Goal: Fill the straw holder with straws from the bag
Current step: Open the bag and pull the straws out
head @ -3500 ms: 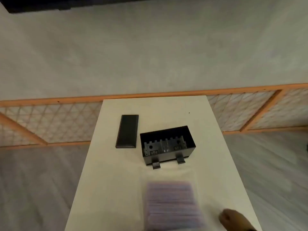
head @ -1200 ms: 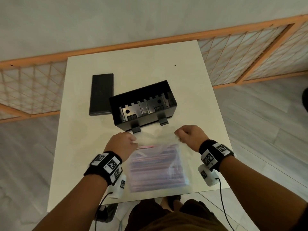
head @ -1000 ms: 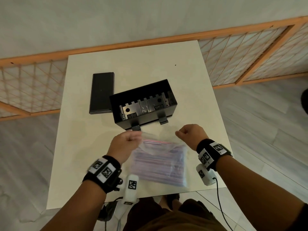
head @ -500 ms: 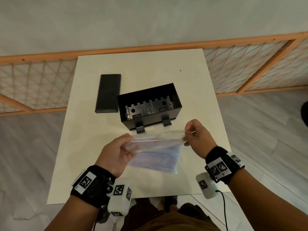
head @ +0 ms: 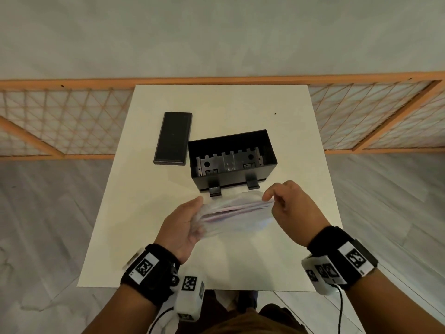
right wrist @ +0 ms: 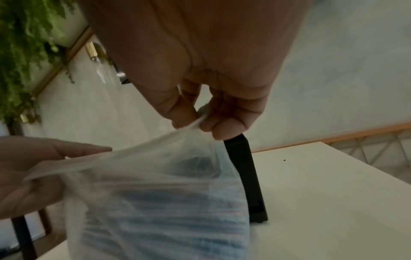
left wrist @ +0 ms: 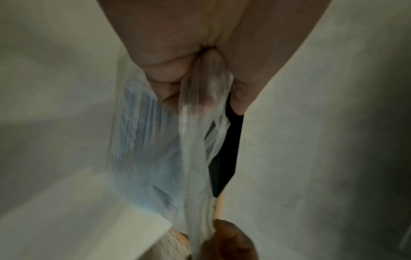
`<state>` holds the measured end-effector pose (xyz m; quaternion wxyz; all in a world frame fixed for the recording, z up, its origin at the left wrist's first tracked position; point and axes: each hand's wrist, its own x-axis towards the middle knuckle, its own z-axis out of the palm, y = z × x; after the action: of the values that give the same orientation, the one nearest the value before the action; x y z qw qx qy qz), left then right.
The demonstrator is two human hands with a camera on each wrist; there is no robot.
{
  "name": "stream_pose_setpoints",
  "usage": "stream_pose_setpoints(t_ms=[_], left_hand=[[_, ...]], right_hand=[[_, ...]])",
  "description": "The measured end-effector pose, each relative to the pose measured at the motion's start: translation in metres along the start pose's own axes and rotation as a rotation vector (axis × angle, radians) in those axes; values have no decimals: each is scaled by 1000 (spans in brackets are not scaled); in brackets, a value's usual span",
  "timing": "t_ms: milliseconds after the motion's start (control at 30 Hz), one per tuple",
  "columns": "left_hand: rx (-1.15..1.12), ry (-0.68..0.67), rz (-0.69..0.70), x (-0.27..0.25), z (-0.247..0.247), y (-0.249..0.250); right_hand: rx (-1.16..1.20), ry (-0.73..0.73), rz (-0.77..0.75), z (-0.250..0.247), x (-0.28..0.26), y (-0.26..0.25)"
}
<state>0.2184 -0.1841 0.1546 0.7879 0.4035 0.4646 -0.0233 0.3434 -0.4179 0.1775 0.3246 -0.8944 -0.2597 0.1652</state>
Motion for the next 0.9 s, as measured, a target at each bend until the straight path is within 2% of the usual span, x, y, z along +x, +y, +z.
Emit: stream_pose_setpoints(t_ms=[33, 167, 233, 333, 500, 600, 667, 733, 800, 900], left_hand=[[141, 29, 42, 2, -5, -4], [1132, 148, 281, 8, -36, -13], [1211, 185, 345, 10, -45, -16], [977, 163, 321, 12, -47, -18], [1085, 24, 280, 11, -46, -22], [964, 6, 260, 10, -48, -22], [740, 14, 198, 9, -48, -22], [459, 5, 112, 7, -45, -21], [201, 7, 13, 9, -44, -18], [-100, 33, -118, 18, -49, -14]], right_hand=[[-20, -25, 15, 3, 1, 1], [-28, -57, 53, 10, 1, -3], [-49, -70, 30, 14, 0, -8], [-77, -59, -79, 22, 0, -20], [-254, -101, -347, 40, 2, -45], [-411, -214, -433, 61, 7, -47], [-541, -328, -403, 71, 10, -44], [-593, -383, -304, 76, 9, -38], [-604, -399, -210, 80, 4, -31], [-527, -402, -149, 83, -5, -26]])
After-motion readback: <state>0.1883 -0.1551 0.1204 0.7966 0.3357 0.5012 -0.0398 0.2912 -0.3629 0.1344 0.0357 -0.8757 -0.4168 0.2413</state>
